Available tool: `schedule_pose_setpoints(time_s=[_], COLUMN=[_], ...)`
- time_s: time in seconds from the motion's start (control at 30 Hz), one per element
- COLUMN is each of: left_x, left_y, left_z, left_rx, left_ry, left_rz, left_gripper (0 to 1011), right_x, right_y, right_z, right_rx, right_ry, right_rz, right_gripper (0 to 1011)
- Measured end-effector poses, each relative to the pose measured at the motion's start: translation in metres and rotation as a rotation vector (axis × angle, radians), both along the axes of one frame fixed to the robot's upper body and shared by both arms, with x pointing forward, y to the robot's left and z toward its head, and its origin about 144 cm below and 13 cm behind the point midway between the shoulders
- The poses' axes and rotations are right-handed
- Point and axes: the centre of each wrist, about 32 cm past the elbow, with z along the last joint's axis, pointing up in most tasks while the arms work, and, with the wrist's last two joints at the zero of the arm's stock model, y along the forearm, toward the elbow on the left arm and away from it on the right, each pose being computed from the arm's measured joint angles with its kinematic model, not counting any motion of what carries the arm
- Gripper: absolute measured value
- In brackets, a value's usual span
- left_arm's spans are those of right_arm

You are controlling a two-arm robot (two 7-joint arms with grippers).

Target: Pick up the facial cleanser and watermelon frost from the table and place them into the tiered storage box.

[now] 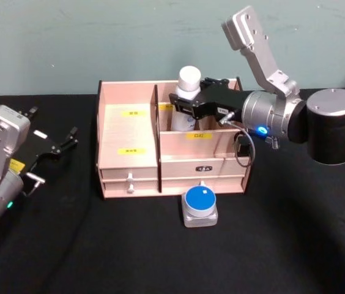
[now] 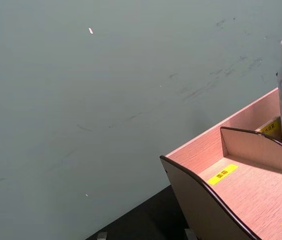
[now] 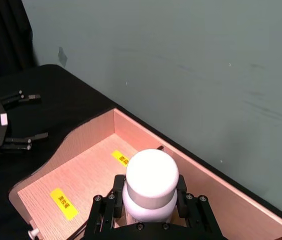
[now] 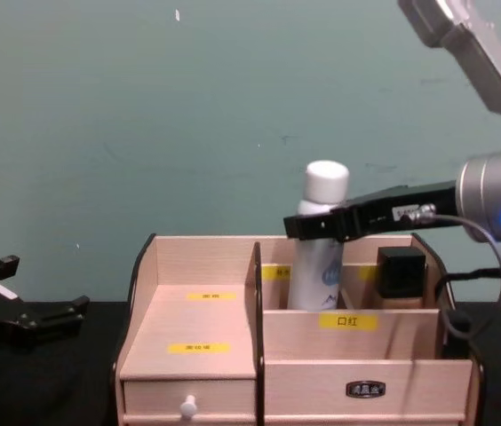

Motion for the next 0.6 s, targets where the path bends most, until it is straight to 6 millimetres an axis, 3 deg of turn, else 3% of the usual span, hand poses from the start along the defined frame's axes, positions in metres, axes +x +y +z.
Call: schedule_pose_setpoints(time_s=[0.6], left_x=[0.0], left_y=[0.0], left_z=[0.0], left_rx=[0.0], left_ry=[0.0], left_rz=[0.0], left_gripper=[1001], right_x=[0.007], right_y=[0.003], right_z=[-0.015], right_rx=[-0.03], right_ry=[0.043], right_rz=[-0.003], right_gripper=[594])
